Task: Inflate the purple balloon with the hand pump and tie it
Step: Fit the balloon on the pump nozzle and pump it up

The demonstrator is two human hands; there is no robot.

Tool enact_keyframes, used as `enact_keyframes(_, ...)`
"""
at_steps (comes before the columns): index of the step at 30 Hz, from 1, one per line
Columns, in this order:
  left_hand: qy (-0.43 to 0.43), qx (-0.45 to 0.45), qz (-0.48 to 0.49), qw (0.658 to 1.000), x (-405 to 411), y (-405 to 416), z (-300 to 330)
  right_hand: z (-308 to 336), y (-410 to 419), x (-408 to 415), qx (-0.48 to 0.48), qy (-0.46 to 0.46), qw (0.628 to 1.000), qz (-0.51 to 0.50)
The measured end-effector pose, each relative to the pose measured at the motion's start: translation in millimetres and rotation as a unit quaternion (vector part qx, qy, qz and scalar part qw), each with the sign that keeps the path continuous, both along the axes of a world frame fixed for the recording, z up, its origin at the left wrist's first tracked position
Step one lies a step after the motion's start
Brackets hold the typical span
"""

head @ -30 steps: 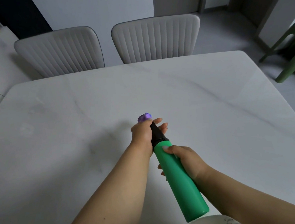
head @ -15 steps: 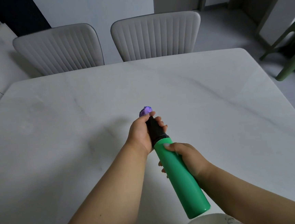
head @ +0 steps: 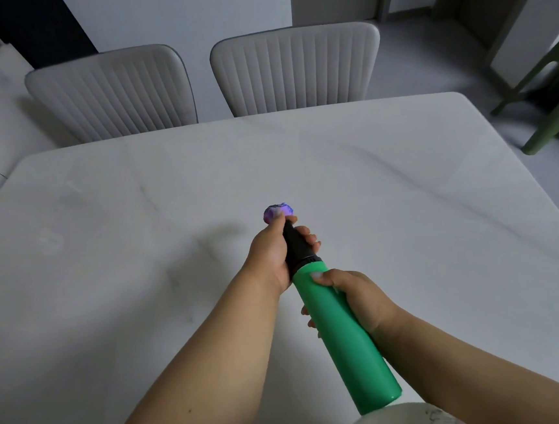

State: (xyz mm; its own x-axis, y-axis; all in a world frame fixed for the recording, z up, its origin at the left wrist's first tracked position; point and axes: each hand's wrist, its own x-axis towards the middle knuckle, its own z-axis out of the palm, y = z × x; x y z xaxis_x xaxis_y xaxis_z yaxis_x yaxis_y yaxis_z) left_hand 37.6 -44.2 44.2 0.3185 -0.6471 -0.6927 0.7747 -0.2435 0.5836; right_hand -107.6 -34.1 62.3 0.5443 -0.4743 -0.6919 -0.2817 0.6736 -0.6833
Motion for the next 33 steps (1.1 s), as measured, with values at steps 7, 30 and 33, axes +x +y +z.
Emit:
enact_keyframes(7,-0.007,0.009,-0.007,1.0,2.6,-8.4,-0.1,2.4,-6.1,6.2,0.047,0.006,0.999,0.002)
enact_keyframes(30,0.091,-0.041,0.146,0.984,43.9,-36.4,-2.0,41.0,-19.3,9.2,0.214,-0.076,0.974,0.023)
enact_keyframes(33,0.1,-0.059,0.157,0.981,54.5,-43.2,6.5,49.9,-20.9,12.8,0.211,-0.093,0.972,0.037)
